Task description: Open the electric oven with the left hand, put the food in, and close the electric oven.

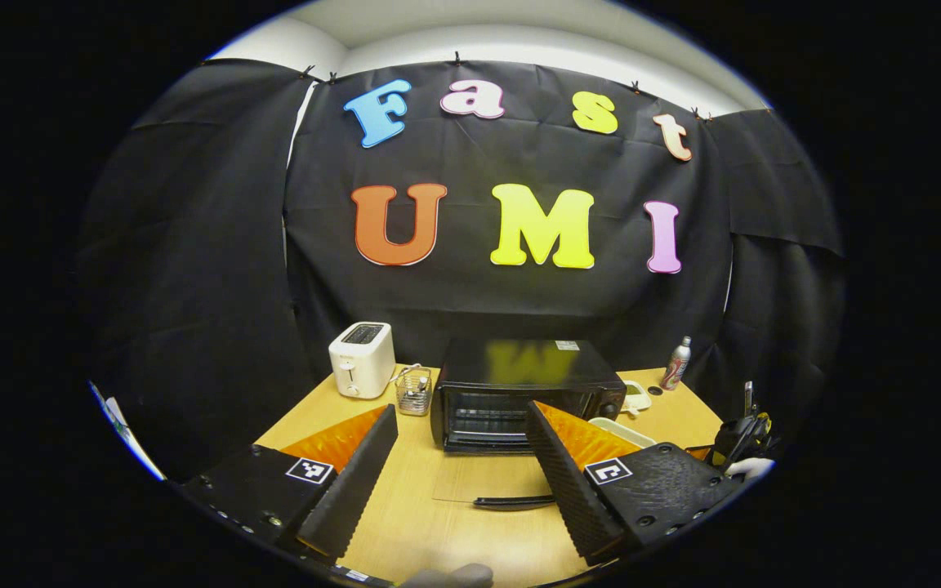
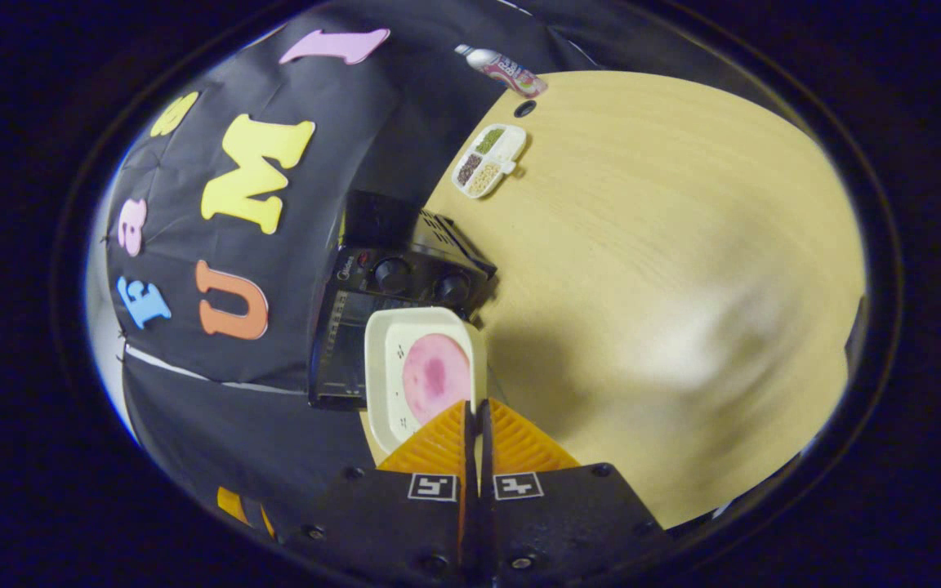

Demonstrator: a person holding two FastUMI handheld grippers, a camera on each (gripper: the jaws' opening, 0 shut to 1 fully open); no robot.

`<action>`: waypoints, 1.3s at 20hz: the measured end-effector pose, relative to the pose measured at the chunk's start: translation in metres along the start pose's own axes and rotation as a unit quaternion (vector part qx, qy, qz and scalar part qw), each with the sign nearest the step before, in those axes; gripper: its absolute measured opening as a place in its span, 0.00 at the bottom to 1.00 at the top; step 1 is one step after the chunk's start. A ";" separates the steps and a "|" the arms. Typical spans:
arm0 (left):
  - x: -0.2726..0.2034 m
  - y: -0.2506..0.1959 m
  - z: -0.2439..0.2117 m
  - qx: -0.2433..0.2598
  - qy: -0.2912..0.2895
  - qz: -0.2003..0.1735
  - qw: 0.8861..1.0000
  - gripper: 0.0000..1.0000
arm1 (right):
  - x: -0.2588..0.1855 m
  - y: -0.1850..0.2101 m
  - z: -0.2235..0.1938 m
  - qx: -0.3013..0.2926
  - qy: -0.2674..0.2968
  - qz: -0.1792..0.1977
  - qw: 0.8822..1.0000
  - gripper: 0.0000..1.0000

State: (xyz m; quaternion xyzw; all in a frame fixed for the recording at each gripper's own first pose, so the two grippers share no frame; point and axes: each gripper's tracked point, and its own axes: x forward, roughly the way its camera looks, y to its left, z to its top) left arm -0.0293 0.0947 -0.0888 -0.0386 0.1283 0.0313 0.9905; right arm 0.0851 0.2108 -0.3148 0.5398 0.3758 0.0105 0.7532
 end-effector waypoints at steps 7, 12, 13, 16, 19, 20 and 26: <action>-0.007 0.033 -0.004 0.010 0.008 0.023 1.000 0.96 | 0.067 0.044 -0.033 0.049 -0.043 0.031 0.997 0.04; -0.004 0.035 -0.010 0.010 0.017 0.022 1.000 0.96 | 0.112 0.072 -0.035 0.074 -0.038 0.041 0.996 0.04; -0.003 0.035 -0.010 0.013 0.017 0.022 1.000 0.96 | 0.118 0.077 -0.033 0.075 -0.038 0.042 0.996 0.04; 0.004 0.037 -0.007 0.007 0.016 0.023 1.000 0.96 | 0.139 0.090 -0.019 0.069 -0.042 0.042 0.996 0.04; 0.013 0.037 -0.007 -0.002 0.020 0.028 0.999 0.96 | 0.161 0.100 -0.009 0.065 -0.041 0.041 0.996 0.04; 0.016 0.037 -0.008 -0.005 0.021 0.030 0.999 0.96 | 0.170 0.104 -0.006 0.063 -0.041 0.044 0.996 0.04; 0.029 0.036 -0.011 -0.012 0.030 0.039 0.999 0.96 | 0.189 0.111 0.010 0.024 -0.062 0.044 0.997 0.04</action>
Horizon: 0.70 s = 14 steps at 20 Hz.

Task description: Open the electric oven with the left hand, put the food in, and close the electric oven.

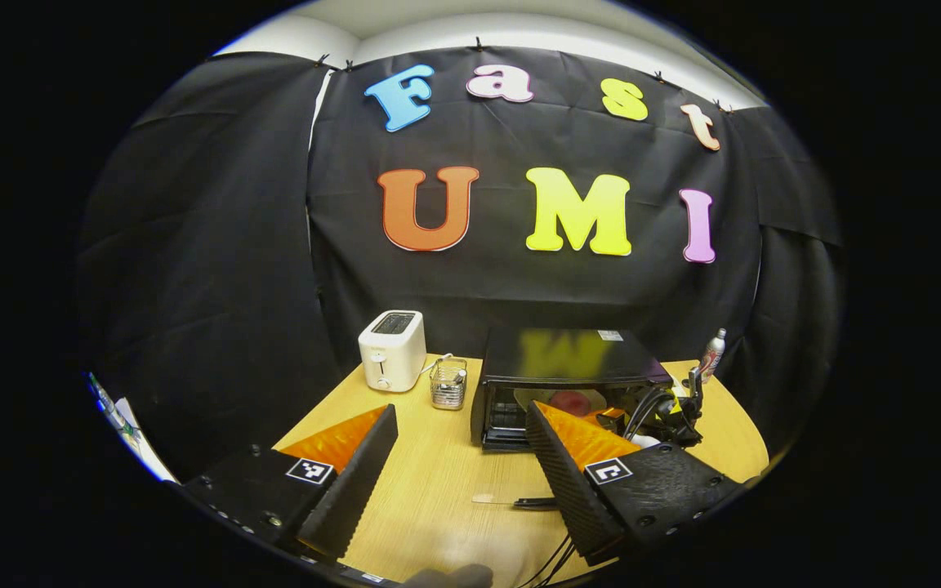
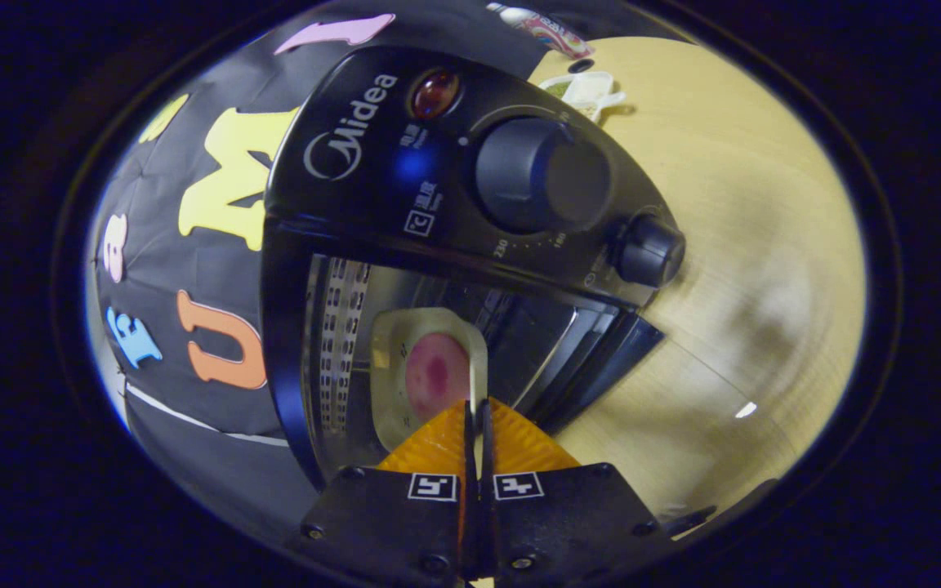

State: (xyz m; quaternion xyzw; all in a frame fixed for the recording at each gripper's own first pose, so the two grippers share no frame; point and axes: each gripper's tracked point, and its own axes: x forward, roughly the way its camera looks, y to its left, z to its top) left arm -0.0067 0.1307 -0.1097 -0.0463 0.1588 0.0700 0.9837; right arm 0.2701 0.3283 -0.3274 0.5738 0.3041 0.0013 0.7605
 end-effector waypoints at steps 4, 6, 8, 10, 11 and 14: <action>0.003 0.000 0.000 -0.004 -0.002 0.002 1.000 0.96 | 0.006 0.004 0.002 -0.005 -0.001 0.009 1.000 0.07; 0.003 0.000 -0.001 -0.007 0.000 0.001 1.000 0.96 | 0.009 0.000 0.005 -0.001 0.001 0.008 1.000 0.12; 0.004 0.001 0.000 -0.009 0.000 0.000 1.000 0.96 | 0.004 0.008 0.007 -0.003 0.001 0.023 1.000 0.05; 0.004 0.000 0.000 -0.013 0.001 -0.003 1.000 0.96 | -0.007 0.020 0.007 -0.016 0.005 0.043 0.999 0.15; 0.004 -0.001 0.001 -0.014 0.000 -0.005 1.000 0.96 | -0.010 0.022 0.006 -0.032 0.010 0.042 0.999 0.21; 0.000 -0.001 0.003 -0.006 -0.007 -0.008 1.000 0.96 | -0.027 0.022 0.008 -0.085 0.011 0.025 0.996 0.70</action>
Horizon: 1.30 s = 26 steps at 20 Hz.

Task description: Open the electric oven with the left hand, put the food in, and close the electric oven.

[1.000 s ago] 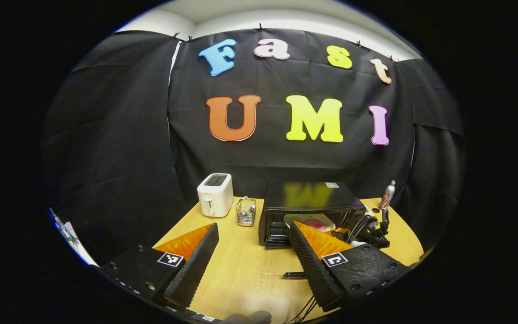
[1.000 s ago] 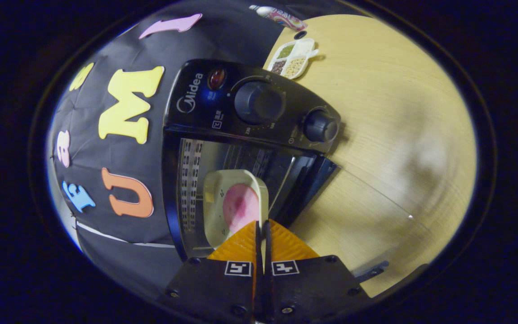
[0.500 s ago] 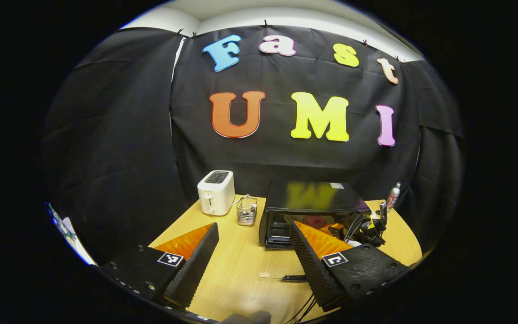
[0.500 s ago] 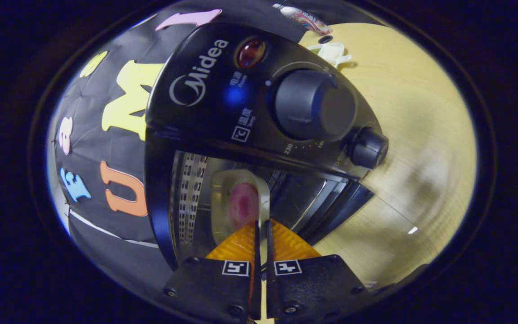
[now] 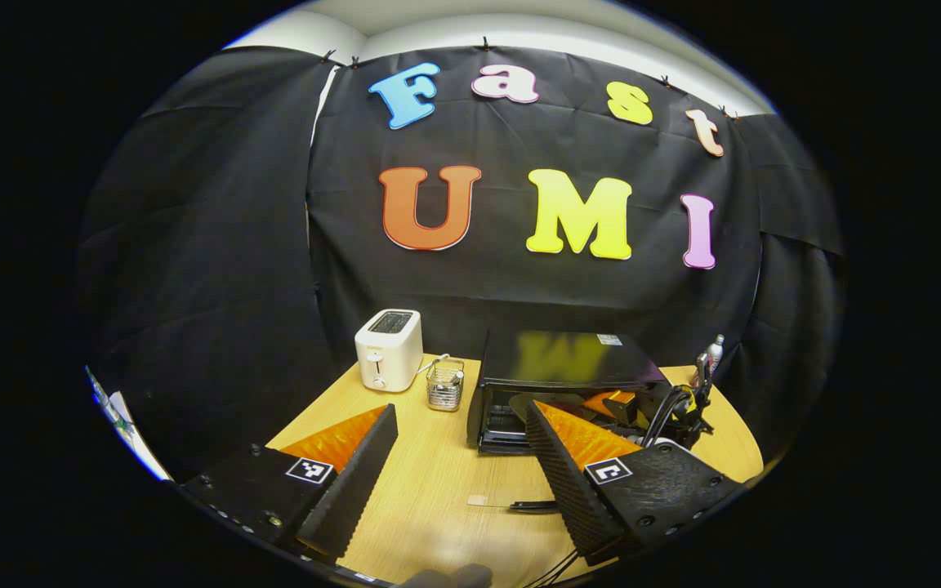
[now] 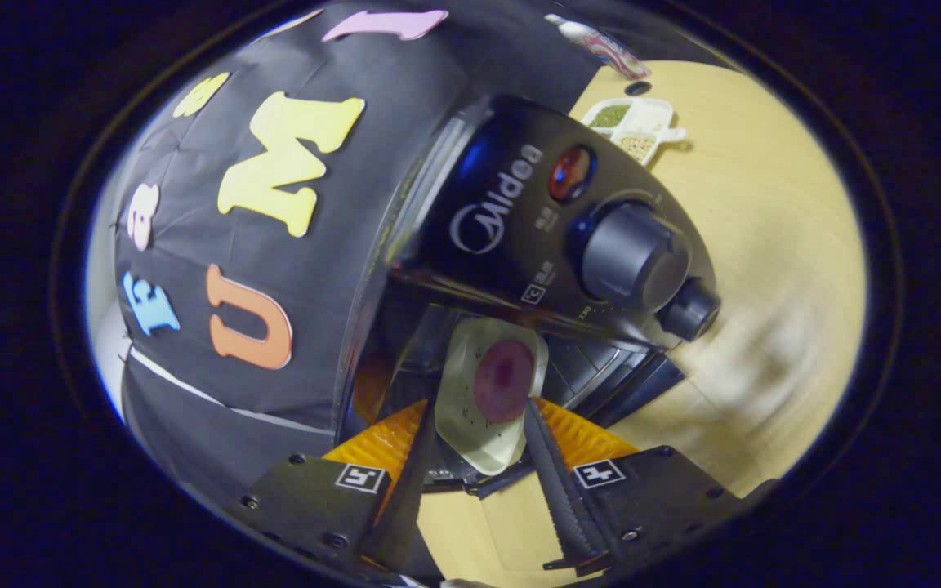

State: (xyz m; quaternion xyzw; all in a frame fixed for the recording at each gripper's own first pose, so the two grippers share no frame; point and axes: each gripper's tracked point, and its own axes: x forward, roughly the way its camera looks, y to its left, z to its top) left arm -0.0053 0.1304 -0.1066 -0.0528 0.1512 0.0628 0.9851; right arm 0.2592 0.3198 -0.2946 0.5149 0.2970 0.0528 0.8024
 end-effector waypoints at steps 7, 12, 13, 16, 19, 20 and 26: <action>-0.006 -0.003 0.002 -0.003 -0.009 -0.015 1.000 0.96 | -0.062 0.002 -0.001 -0.100 -0.001 -0.033 0.994 0.88; -0.015 -0.006 0.012 -0.003 -0.032 -0.032 0.999 0.96 | -0.122 0.025 0.012 -0.241 -0.025 -0.034 0.969 0.93; -0.017 -0.008 0.014 -0.003 -0.037 -0.035 0.999 0.96 | -0.134 0.030 0.019 -0.273 -0.040 -0.035 0.961 0.98; -0.020 -0.012 0.018 0.000 -0.051 -0.045 0.998 0.96 | -0.175 0.044 0.035 -0.359 -0.078 -0.036 0.929 0.94; -0.026 -0.020 0.021 0.001 -0.062 -0.058 0.996 0.96 | -0.221 0.058 0.045 -0.433 -0.121 -0.037 0.893 0.94; -0.027 -0.022 0.022 0.001 -0.067 -0.061 0.996 0.96 | -0.235 0.063 0.046 -0.447 -0.133 -0.036 0.884 0.94; -0.039 -0.036 0.023 0.009 -0.090 -0.084 0.992 0.95 | -0.321 0.065 0.060 -0.480 -0.186 -0.044 0.856 0.95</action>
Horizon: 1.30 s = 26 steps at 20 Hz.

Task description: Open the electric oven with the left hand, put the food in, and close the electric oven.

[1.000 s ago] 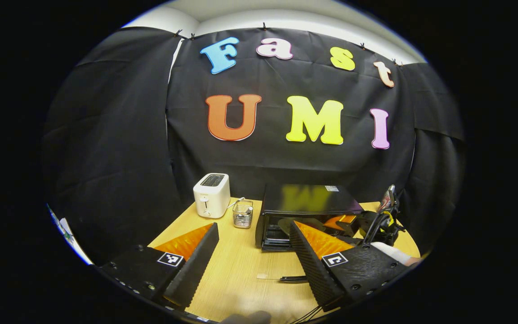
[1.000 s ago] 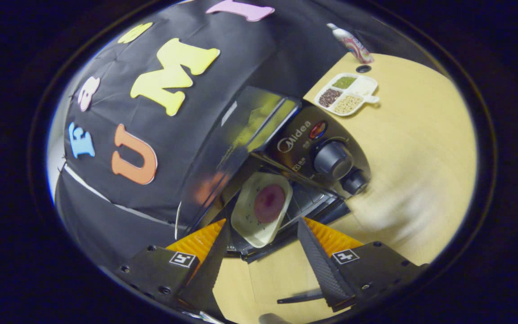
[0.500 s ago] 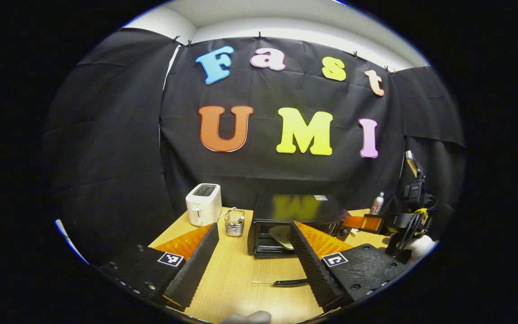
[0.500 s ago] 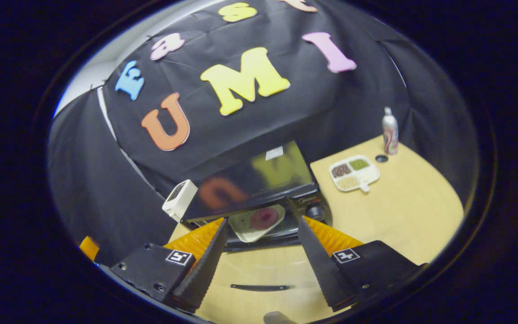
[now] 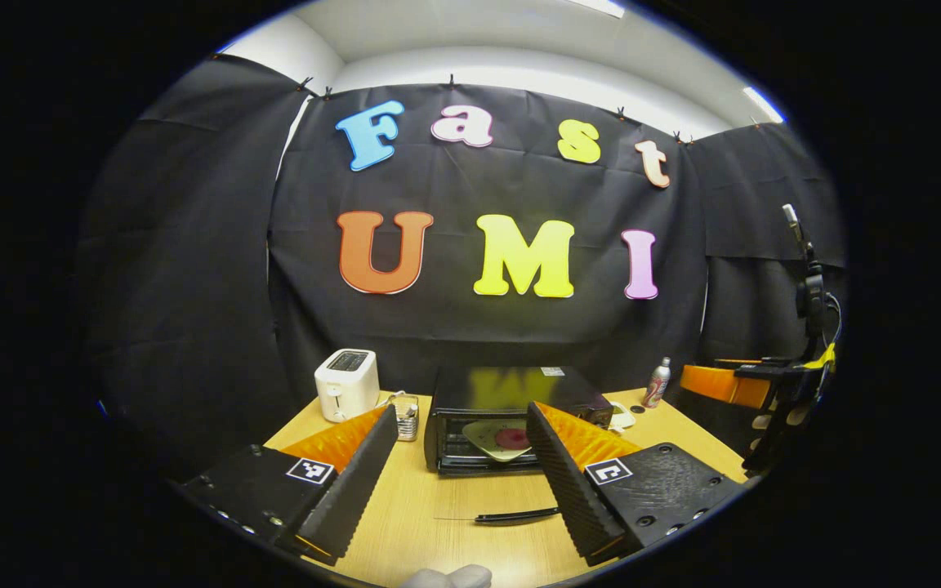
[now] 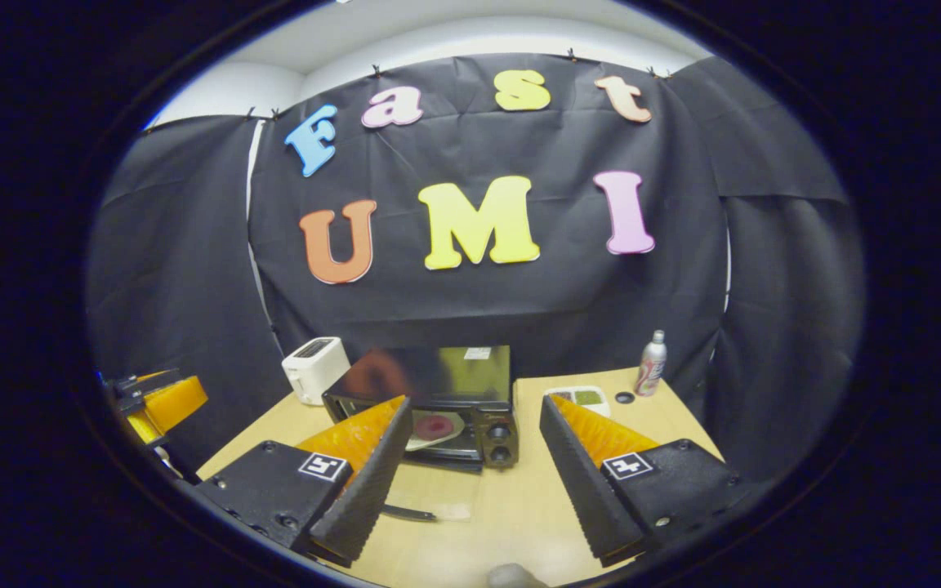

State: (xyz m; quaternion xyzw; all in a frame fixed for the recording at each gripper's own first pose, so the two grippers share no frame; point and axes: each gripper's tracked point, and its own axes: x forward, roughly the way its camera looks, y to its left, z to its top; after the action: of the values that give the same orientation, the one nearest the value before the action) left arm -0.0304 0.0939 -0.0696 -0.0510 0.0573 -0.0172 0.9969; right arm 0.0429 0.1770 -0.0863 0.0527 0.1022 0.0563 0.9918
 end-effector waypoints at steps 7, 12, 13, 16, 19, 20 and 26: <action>-0.001 -0.020 -0.043 0.003 0.031 -0.012 0.999 0.96 | -0.042 -0.038 0.003 -0.012 -0.009 -0.033 0.999 0.96; 0.005 -0.037 -0.083 0.007 0.064 -0.023 0.998 0.96 | -0.056 -0.054 0.004 -0.020 -0.007 -0.046 0.999 0.96; 0.007 -0.040 -0.092 0.005 0.072 -0.025 0.997 0.96 | -0.059 -0.057 0.005 -0.023 -0.007 -0.049 0.999 0.96; 0.011 -0.045 -0.123 0.000 0.100 -0.025 0.995 0.96 | -0.059 -0.061 0.006 -0.030 -0.003 -0.051 0.998 0.96; 0.013 -0.052 -0.162 -0.002 0.134 -0.028 0.991 0.96 | -0.062 -0.065 0.004 -0.038 0.006 -0.052 0.998 0.96; 0.013 -0.057 -0.174 -0.004 0.146 -0.032 0.989 0.96 | -0.063 -0.066 0.004 -0.039 0.009 -0.052 0.998 0.96; 0.022 -0.078 -0.243 -0.006 0.210 -0.046 0.977 0.96 | -0.069 -0.078 -0.004 -0.041 0.033 -0.063 0.997 0.96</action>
State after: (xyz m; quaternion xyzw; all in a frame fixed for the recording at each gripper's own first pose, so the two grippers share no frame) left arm -0.0388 -0.0087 -0.3041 -0.0546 0.2629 -0.0732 0.9605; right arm -0.0167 0.0918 -0.0854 0.0039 0.1358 0.0000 0.9907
